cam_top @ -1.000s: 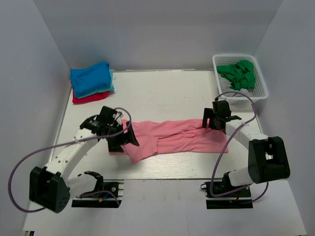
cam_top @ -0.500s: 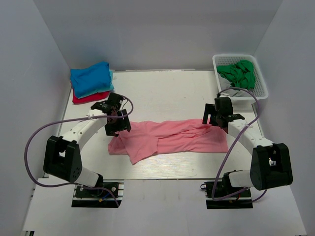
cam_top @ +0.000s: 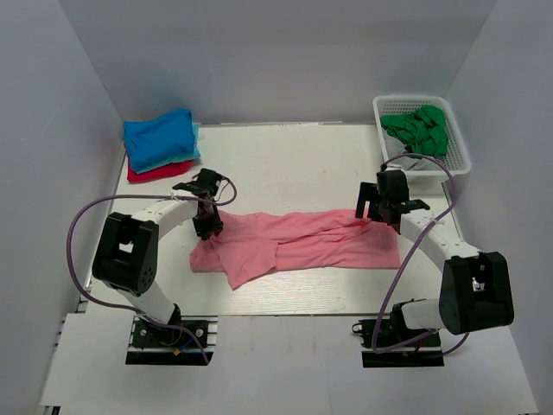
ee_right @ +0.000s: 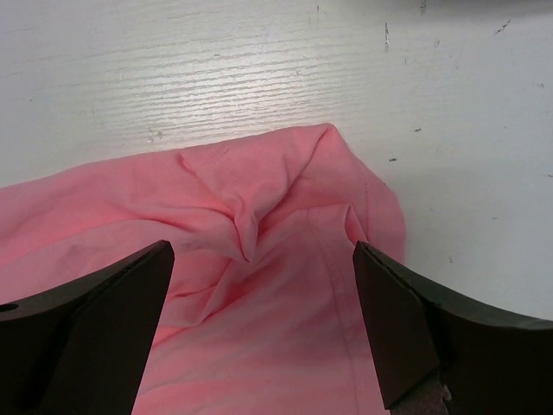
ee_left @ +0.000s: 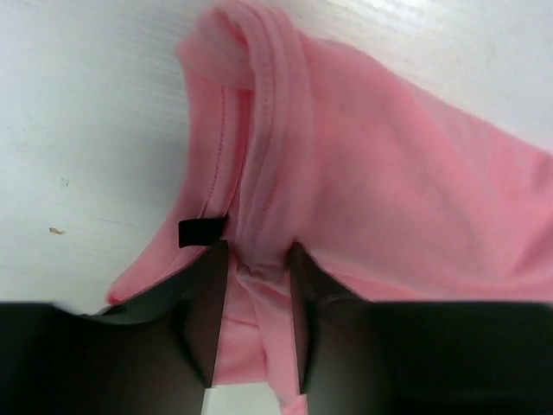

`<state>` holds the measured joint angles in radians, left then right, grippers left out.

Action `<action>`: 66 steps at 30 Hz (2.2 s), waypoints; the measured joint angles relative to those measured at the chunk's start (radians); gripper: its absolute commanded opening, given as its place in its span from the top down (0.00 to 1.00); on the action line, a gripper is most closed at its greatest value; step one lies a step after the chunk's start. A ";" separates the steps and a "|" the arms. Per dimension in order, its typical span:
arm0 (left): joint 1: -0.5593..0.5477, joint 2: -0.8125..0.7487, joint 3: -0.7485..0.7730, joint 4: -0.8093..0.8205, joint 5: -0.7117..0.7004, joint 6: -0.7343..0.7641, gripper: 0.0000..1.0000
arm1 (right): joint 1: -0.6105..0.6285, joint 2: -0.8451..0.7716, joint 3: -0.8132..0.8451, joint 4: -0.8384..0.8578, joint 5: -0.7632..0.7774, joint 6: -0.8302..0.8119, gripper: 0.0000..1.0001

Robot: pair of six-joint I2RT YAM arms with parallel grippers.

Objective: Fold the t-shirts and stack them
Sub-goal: Fold the other side of the tshirt into a rectangle

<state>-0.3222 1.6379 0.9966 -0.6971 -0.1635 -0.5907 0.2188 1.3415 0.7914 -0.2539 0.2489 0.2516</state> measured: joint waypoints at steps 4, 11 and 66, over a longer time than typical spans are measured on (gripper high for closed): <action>0.004 0.001 0.001 0.012 -0.004 -0.003 1.00 | 0.000 0.000 0.000 -0.003 0.003 0.000 0.10; 0.005 0.002 0.100 -0.041 -0.002 0.013 1.00 | 0.000 0.001 0.000 -0.006 0.003 0.003 0.10; 0.084 0.226 0.233 -0.002 0.227 0.024 0.01 | 0.075 0.385 0.236 -0.190 0.304 0.232 0.10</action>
<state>-0.2382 1.8637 1.2301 -0.6994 0.0639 -0.5667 0.2935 1.7260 1.0271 -0.4438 0.5529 0.4835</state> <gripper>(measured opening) 0.993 0.905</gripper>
